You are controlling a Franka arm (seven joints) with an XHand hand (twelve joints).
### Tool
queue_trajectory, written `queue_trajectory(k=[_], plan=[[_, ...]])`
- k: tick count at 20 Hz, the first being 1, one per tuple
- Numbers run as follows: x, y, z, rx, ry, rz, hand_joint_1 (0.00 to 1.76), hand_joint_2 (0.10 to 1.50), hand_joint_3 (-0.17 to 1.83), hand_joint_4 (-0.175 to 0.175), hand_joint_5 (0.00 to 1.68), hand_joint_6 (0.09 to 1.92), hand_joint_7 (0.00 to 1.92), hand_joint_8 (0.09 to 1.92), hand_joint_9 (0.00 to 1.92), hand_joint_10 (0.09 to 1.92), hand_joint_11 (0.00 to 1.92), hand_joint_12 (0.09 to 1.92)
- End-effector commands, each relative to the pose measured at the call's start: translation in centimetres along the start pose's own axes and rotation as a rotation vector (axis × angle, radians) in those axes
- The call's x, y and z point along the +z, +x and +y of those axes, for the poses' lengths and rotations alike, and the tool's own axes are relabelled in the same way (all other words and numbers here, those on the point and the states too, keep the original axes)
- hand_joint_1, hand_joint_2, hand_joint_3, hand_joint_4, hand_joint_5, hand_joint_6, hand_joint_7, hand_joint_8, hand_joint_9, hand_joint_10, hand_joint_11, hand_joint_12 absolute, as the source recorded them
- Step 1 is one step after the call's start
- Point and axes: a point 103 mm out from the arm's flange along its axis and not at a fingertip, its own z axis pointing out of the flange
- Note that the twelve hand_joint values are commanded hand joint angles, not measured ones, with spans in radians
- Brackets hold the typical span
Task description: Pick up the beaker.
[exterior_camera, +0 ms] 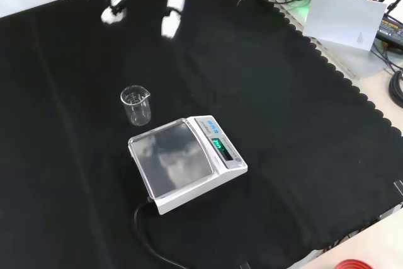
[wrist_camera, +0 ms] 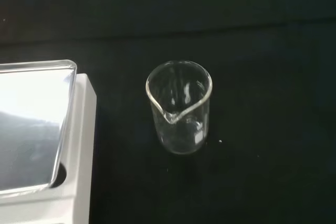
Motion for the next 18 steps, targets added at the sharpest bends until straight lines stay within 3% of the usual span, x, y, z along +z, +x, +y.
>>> queue_trajectory(k=[1, 8, 18], plan=[[4.5, -0.8, 5.7, -0.018, 0.069, -0.002, 0.58, 0.67, 0.17, -0.006, 0.27, 0.09, 0.33, 0.63, 0.48, 0.74, 0.3, 1.46], [7.7, -0.9, 7.3, -0.011, 0.131, -0.019, 0.57, 0.67, 0.15, -0.004, 0.24, 0.09, 0.3, 0.63, 0.45, 0.76, 0.27, 1.47], [10.5, -0.4, 6.7, -0.028, 0.196, -0.023, 0.46, 0.63, 0.11, 0.01, 0.17, 0.09, 0.22, 0.63, 0.38, 0.79, 0.22, 1.5]])
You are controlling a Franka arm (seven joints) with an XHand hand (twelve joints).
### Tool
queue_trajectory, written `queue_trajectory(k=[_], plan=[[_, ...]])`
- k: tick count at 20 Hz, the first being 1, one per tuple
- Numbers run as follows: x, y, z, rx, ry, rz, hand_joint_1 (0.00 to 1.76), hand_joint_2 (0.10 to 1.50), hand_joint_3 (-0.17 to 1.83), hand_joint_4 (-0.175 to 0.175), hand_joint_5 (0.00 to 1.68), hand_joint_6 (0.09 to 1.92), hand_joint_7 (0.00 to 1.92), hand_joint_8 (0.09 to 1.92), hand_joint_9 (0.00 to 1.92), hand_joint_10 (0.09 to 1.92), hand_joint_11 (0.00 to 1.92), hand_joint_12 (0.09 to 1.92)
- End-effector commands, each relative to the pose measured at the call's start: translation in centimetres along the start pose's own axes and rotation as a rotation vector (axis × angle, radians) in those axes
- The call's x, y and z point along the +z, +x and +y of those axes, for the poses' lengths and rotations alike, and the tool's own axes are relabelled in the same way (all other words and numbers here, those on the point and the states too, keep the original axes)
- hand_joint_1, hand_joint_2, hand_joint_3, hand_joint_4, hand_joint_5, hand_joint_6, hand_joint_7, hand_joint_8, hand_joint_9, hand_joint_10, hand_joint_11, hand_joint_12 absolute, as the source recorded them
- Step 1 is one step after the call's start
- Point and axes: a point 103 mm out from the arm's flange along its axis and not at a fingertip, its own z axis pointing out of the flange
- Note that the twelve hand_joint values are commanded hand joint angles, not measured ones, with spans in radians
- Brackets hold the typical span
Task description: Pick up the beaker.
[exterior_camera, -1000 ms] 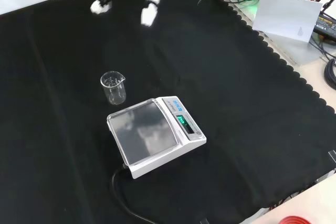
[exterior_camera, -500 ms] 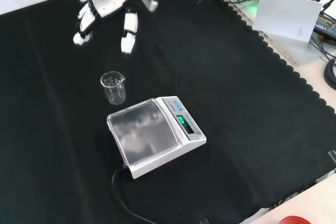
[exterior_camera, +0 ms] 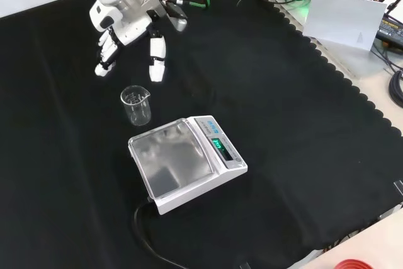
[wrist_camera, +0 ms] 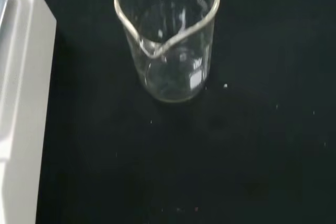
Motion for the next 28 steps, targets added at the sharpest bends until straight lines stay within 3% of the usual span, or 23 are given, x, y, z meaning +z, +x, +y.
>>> queue_trajectory(k=[1, 14, 18, 28], plan=[[1.5, 0.7, 0.1, -0.016, 0.02, 0.0, 0.45, 0.63, 0.1, 0.012, 0.16, 0.09, 0.22, 0.63, 0.37, 0.79, 0.21, 1.5], [3.9, 3.3, 5.3, -0.052, 0.036, -0.054, 0.45, 0.64, 0.07, 0.03, 0.03, 0.09, 0.09, 0.62, 0.28, 0.83, 0.15, 1.52], [5.8, 3.1, 6.1, -0.037, 0.012, -0.077, 0.46, 0.65, 0.07, 0.034, 0.0, 0.09, 0.05, 0.61, 0.25, 0.83, 0.13, 1.52], [8.5, 1.3, 6.4, 0.022, 0.043, -0.079, 0.57, 0.68, 0.08, 0.045, 0.01, 0.09, 0.03, 0.61, 0.23, 0.85, 0.11, 1.52]])
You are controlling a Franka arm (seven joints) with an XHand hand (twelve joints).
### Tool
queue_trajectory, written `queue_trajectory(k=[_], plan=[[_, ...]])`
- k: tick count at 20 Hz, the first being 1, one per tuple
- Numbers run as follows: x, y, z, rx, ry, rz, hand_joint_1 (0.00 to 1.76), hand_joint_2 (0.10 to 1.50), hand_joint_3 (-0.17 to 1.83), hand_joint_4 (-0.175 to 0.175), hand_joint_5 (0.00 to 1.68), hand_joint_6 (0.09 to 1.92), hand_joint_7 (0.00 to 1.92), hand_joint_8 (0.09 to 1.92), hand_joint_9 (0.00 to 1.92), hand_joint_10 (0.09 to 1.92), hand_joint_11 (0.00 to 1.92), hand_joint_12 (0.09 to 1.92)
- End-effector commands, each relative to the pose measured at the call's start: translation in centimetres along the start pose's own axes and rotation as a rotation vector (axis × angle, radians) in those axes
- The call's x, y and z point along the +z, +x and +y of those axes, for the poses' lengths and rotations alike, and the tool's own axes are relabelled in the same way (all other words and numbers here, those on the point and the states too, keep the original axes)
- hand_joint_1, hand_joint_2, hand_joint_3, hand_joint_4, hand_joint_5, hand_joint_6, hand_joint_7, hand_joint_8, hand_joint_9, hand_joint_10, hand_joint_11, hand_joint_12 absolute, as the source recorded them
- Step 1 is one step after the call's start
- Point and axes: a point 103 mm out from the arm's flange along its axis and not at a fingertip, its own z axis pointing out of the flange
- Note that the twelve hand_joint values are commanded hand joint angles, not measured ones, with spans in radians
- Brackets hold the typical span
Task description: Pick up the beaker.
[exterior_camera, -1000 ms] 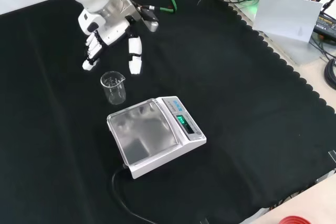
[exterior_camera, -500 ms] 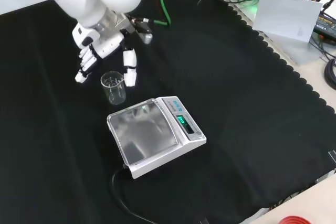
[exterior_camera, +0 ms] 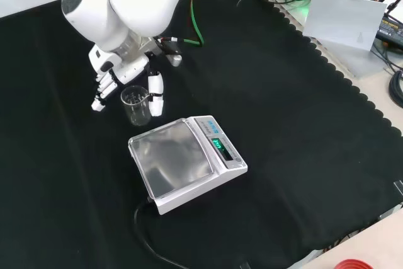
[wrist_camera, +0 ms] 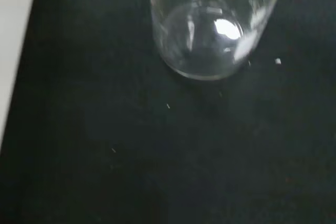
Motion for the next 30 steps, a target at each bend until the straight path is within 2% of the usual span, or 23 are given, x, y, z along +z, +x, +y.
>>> queue_trajectory(k=[1, 3, 6, 10, 11, 14, 15, 17, 19, 22, 24, 25, 27, 28, 29, 30], plan=[[2.3, -1.1, 0.1, 0.041, 0.017, -0.004, 0.58, 0.68, 0.08, 0.048, 0.02, 0.09, 0.03, 0.62, 0.23, 0.85, 0.11, 1.53], [2.6, -1.2, 0.1, 0.047, 0.006, 0.011, 0.6, 0.68, 0.08, 0.052, 0.03, 0.09, 0.04, 0.62, 0.23, 0.85, 0.12, 1.53], [2.8, -1.0, -0.2, 0.052, -0.06, 0.039, 0.65, 0.69, 0.08, 0.058, 0.09, 0.09, 0.06, 0.63, 0.27, 0.86, 0.16, 1.52], [2.7, -0.7, -0.6, 0.065, -0.185, 0.081, 0.85, 0.7, 0.12, 0.071, 0.38, 0.1, 0.36, 0.68, 0.58, 0.76, 0.49, 1.38], [2.7, -0.6, -0.7, 0.068, -0.197, 0.084, 0.89, 0.7, 0.15, 0.078, 0.49, 0.18, 0.48, 0.68, 0.69, 0.71, 0.58, 1.34], [2.8, -0.4, -0.7, 0.088, -0.257, 0.102, 0.98, 0.64, 0.31, 0.107, 0.67, 0.62, 0.7, 0.69, 0.92, 0.59, 0.79, 1.23], [2.8, -0.3, -0.7, 0.096, -0.276, 0.106, 1.0, 0.62, 0.38, 0.118, 0.72, 0.72, 0.75, 0.7, 0.97, 0.56, 0.84, 1.21], [3.0, -0.2, -0.8, 0.114, -0.325, 0.113, 1.03, 0.57, 0.48, 0.14, 0.83, 0.8, 0.86, 0.73, 1.08, 0.52, 0.95, 1.15], [3.2, -0.1, -0.7, 0.128, -0.363, 0.121, 1.08, 0.55, 0.54, 0.145, 0.95, 0.79, 0.98, 0.75, 1.2, 0.47, 1.09, 1.07], [3.4, 0.0, -0.6, 0.131, -0.389, 0.118, 1.13, 0.71, 0.45, 0.17, 1.27, 0.52, 1.11, 0.76, 1.36, 0.37, 1.29, 0.91], [3.3, 0.0, -0.6, 0.127, -0.398, 0.112, 1.15, 0.73, 0.43, 0.136, 1.36, 0.39, 1.15, 0.75, 1.43, 0.3, 1.35, 0.84], [3.1, 0.0, -0.7, 0.124, -0.405, 0.106, 1.17, 0.72, 0.44, 0.082, 1.41, 0.33, 1.19, 0.74, 1.48, 0.24, 1.4, 0.8], [2.6, 0.0, -0.8, 0.12, -0.413, 0.112, 1.18, 0.71, 0.47, 0.019, 1.43, 0.29, 1.21, 0.73, 1.5, 0.2, 1.43, 0.77], [2.2, 0.0, -1.0, 0.117, -0.417, 0.114, 1.23, 0.76, 0.39, -0.056, 1.38, 0.35, 1.25, 0.66, 1.51, 0.18, 1.44, 0.75], [1.6, 0.0, -1.1, 0.111, -0.425, 0.114, 1.26, 0.81, 0.3, -0.111, 1.34, 0.42, 1.27, 0.59, 1.52, 0.16, 1.45, 0.74], [1.0, 0.1, -1.3, 0.106, -0.432, 0.114, 1.28, 0.85, 0.25, -0.143, 1.31, 0.46, 1.29, 0.55, 1.53, 0.15, 1.46, 0.73]])
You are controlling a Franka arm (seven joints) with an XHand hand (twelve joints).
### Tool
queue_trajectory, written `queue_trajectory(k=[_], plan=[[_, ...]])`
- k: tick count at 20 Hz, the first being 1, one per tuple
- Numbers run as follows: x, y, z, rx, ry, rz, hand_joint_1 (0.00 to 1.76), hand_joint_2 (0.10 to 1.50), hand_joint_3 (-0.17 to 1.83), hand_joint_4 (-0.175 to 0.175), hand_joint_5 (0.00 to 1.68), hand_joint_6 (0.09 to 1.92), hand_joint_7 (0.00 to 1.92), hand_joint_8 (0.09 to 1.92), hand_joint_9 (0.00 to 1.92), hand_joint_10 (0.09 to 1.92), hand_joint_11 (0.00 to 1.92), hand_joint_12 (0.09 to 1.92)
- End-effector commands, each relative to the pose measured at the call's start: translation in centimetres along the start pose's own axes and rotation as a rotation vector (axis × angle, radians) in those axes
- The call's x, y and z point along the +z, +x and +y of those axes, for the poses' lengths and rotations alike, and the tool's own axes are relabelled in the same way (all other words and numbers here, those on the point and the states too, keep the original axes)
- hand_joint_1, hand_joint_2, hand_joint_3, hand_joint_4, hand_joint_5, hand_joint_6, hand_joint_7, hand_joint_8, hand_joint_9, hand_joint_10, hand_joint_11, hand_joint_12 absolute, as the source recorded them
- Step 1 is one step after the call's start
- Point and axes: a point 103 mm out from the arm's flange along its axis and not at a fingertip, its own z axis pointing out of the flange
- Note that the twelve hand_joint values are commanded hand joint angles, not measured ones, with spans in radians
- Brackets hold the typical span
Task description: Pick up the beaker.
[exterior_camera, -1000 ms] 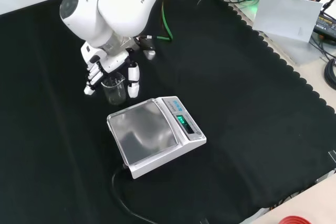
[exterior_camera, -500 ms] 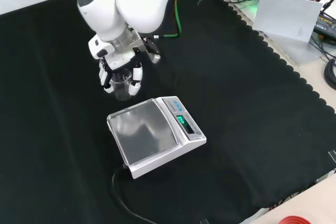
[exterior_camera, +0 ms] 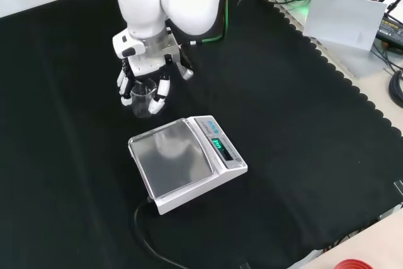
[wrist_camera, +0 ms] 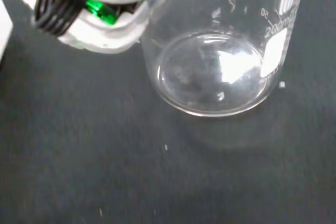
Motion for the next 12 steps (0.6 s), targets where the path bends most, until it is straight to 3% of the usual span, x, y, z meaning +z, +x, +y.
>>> queue_trajectory(k=[1, 12], plan=[[-2.8, 0.6, 0.2, -0.016, -0.04, 0.013, 1.29, 0.87, 0.21, -0.16, 1.29, 0.49, 1.3, 0.53, 1.53, 0.15, 1.46, 0.72], [-10.8, 4.0, -0.3, -0.106, -0.135, 0.026, 1.3, 0.9, 0.17, -0.175, 1.27, 0.51, 1.3, 0.51, 1.54, 0.14, 1.47, 0.72]])
